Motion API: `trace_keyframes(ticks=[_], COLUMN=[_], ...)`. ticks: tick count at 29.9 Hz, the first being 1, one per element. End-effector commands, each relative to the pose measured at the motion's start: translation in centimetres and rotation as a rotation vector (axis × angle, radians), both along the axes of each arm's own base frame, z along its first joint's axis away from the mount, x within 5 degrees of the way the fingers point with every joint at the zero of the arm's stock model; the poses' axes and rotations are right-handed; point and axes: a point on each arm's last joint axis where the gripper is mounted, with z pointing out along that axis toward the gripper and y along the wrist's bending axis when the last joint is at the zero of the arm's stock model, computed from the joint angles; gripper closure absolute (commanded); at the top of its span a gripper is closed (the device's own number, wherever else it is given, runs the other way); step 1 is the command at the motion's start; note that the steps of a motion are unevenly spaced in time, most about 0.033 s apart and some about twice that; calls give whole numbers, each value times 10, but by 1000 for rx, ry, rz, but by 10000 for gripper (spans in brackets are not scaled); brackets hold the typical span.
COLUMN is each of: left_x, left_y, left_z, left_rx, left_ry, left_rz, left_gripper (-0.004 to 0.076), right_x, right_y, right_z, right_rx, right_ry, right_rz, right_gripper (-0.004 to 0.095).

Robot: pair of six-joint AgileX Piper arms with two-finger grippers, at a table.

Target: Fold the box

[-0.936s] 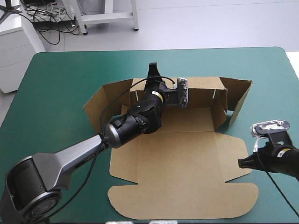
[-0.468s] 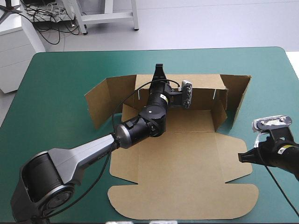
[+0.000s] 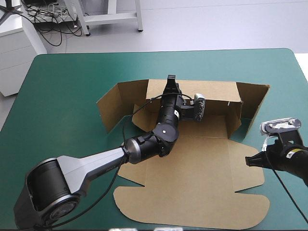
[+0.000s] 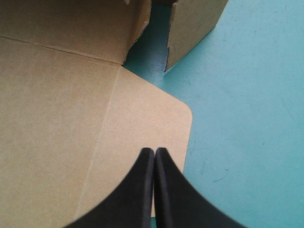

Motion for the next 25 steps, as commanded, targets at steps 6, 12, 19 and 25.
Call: trace_keyframes(ticks=[6,12,19,25], left_x=[-5,-5,-5,-5], left_y=[4,4,4,4], left_z=[32,33,33,33], left_rx=[-46,-41,-41,-42], left_ry=[-100,-110,-109,-107], left_rz=[-10,-14,-18,-17], left_gripper=[734,734,734,734], right_x=[3,3,3,4], right_y=[-1,0,0,5], right_z=[14,14,15,15], right_rx=[61,95,100,175], right_ry=[-89,-83,-97,-94], right_rz=[-86,-106,-107,-107], right_gripper=[799,368,209,211])
